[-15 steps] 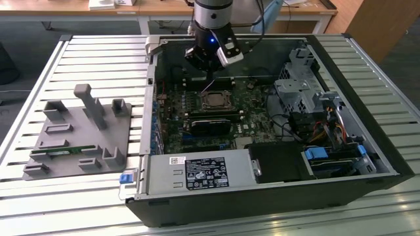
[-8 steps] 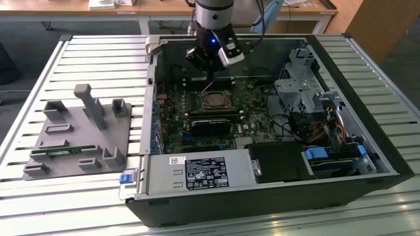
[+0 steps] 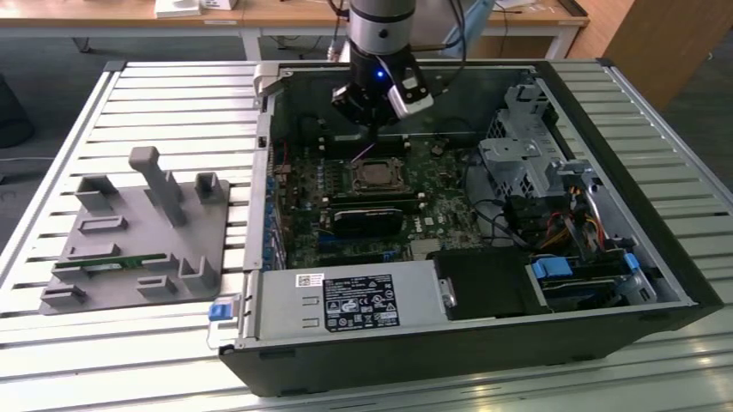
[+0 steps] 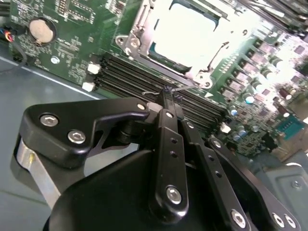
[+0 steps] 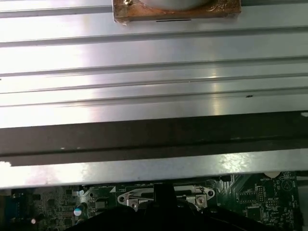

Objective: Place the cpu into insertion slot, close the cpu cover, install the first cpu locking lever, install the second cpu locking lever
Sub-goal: 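Install the first cpu locking lever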

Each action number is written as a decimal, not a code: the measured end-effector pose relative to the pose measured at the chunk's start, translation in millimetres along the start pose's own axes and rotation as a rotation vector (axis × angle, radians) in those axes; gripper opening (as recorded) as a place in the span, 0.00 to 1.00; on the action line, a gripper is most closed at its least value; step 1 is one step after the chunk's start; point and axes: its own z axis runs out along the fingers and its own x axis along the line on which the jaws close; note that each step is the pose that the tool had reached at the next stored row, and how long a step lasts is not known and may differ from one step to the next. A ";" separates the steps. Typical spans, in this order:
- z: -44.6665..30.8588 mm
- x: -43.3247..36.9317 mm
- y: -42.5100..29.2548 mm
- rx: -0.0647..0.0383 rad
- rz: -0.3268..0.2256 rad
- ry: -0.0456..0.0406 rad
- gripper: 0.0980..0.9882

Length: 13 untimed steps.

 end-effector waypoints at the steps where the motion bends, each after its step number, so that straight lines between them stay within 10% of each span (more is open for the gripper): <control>1: 0.6 -1.8 0.1 0.000 0.000 0.0002 0.01; 13: 20.3 -15.5 -0.2 0.001 0.000 0.0030 0.01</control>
